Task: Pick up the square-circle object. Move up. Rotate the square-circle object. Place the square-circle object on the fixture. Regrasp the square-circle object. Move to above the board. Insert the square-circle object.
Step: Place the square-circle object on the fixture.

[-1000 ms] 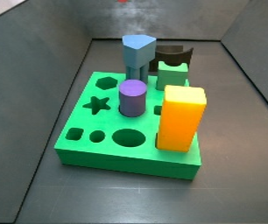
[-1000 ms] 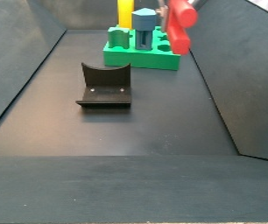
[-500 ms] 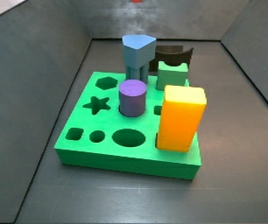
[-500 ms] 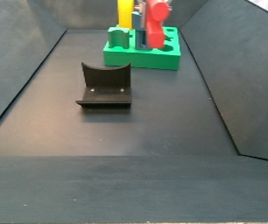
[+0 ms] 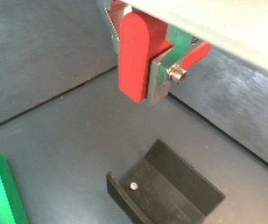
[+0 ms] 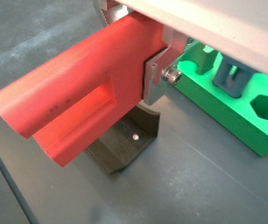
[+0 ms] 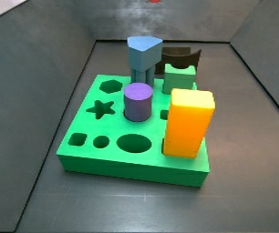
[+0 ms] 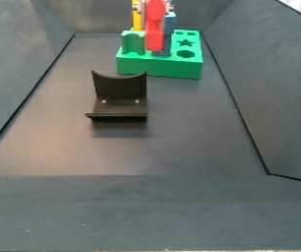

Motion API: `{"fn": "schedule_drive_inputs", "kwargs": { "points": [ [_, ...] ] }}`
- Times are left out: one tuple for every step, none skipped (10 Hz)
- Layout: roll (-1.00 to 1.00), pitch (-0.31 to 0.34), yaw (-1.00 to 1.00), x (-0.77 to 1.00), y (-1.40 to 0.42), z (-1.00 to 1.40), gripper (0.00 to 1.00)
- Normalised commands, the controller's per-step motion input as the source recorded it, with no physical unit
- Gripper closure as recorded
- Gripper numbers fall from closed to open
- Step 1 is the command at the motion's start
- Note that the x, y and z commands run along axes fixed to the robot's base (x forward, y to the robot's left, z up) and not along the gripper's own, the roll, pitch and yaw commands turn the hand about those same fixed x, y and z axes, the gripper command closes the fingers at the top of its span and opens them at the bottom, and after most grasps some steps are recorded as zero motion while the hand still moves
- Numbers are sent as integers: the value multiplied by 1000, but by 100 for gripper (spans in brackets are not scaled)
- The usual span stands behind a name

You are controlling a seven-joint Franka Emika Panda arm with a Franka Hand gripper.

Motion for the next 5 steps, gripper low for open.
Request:
{"fn": "schedule_drive_inputs", "kwargs": {
  "points": [
    [-9,155,44,843,-20,2,100],
    [-1000,-24,-38,951,-218,-96,100],
    [-1000,-22,-38,897,-215,-96,100],
    [-1000,-15,-56,767,-54,-61,100],
    [-1000,-4,-59,686,-4,-42,100]
  ]
}}
